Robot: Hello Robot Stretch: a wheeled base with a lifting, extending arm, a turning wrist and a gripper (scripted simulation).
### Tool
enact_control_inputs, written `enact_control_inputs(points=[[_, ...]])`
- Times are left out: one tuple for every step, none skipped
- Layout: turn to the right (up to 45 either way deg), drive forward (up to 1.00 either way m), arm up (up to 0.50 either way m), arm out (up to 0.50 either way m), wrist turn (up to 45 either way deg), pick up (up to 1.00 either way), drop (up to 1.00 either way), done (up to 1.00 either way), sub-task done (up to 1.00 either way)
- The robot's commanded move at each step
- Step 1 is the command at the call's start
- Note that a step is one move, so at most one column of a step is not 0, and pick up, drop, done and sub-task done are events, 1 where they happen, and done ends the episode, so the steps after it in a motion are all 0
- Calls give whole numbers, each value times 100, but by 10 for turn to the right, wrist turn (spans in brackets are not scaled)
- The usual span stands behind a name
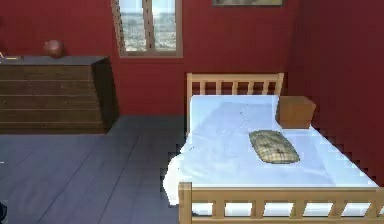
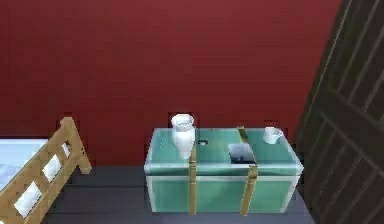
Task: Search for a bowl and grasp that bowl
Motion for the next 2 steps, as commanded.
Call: enact_control_inputs(points=[[-450,0,0,0,0,0,0,0,0],[-450,0,0,0,0,0,0,0,0]])
